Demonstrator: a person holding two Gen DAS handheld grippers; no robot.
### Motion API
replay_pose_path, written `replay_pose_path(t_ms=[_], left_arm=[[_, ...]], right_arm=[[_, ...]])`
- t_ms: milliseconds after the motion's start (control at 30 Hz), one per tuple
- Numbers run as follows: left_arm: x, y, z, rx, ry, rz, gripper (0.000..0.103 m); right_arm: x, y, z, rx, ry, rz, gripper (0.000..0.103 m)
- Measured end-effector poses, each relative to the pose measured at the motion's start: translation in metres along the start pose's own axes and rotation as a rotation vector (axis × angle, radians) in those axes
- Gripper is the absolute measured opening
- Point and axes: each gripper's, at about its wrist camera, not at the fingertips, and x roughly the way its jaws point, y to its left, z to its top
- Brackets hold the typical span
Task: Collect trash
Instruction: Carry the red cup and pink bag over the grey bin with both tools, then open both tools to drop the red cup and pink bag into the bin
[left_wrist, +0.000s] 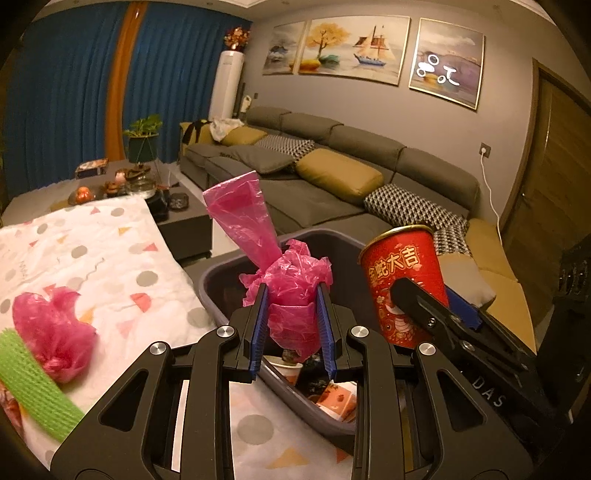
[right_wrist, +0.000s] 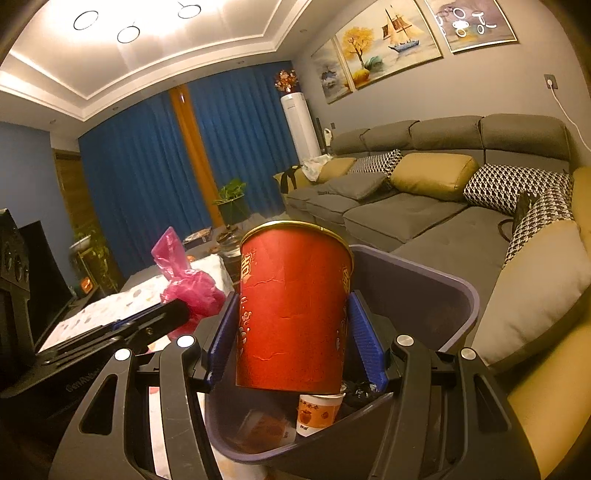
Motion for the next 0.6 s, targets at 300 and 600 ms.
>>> replay_pose_path(t_ms=[300, 600], left_arm=[[0.023, -0.002, -0.006, -0.015, 0.047, -0.021, 0.025], [0.034, -0.005, -0.010, -0.020, 0.079, -0.060, 0.028]], right_arm=[[0.005, 0.000, 0.002, 0.007, 0.010, -0.011, 0.059], [0.008, -0.002, 0.004, 0.018, 0.018, -0.020, 0.059]])
